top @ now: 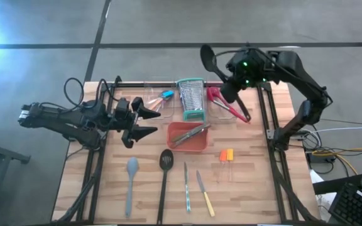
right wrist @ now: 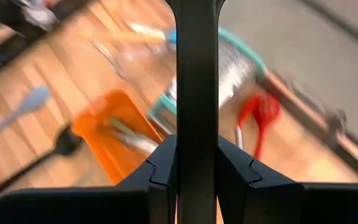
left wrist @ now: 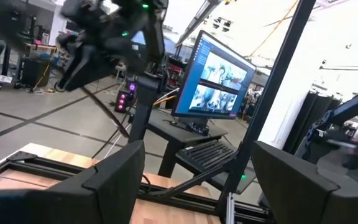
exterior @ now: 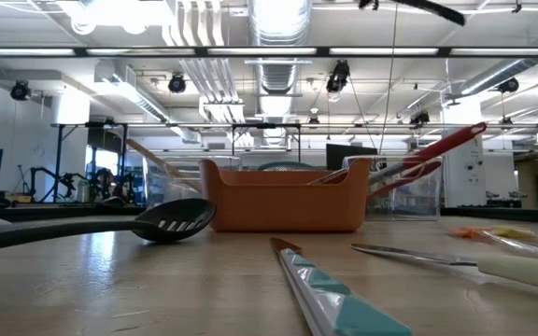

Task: Pick & Place Kitchen Items
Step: Put the black serving spoon into the right transparent bin

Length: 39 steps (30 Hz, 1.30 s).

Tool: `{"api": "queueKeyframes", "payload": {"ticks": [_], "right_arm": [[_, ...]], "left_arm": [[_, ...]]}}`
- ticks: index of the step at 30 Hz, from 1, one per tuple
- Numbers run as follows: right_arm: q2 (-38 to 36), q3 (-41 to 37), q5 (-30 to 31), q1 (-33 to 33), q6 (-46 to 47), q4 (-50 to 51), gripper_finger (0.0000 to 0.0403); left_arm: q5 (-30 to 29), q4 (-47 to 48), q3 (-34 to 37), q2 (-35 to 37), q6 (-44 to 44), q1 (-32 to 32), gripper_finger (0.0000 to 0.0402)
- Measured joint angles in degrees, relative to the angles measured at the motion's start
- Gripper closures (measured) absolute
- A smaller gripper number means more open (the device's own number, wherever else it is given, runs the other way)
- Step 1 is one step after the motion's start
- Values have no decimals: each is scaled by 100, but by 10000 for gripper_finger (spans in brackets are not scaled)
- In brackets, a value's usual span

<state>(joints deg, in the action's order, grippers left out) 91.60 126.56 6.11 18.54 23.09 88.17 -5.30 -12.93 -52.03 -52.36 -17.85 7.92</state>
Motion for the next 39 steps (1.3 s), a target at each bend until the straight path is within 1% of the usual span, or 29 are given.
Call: {"api": "queueKeyframes", "payload": {"ticks": [3,7,9,15,18,26,33,39], "right_arm": [[63,-177,-440,510,-77,188,341],[151,-515,-1370,1119,-199,169,341],[218,-732,-1574,1358,-297,182,341],[340,-1488,-1863,1916,-422,194,341],[417,-1855,-1891,2109,-440,190,341],[697,-2649,-2011,2406,-534,179,341],[992,-2967,-2018,2484,-577,161,341],[1382,-3038,-2019,2519,-602,144,341]], "left_arm": [[-2,1,0,0,-30,0,103],[-13,-6,45,0,-57,0,102],[-14,28,86,0,-123,0,103],[-13,27,241,0,-579,0,102],[-13,28,269,-2,-746,0,101],[-13,-52,269,-2,-815,0,101],[-13,-316,271,0,-815,0,101],[-10,-421,271,0,-927,0,101]]}}
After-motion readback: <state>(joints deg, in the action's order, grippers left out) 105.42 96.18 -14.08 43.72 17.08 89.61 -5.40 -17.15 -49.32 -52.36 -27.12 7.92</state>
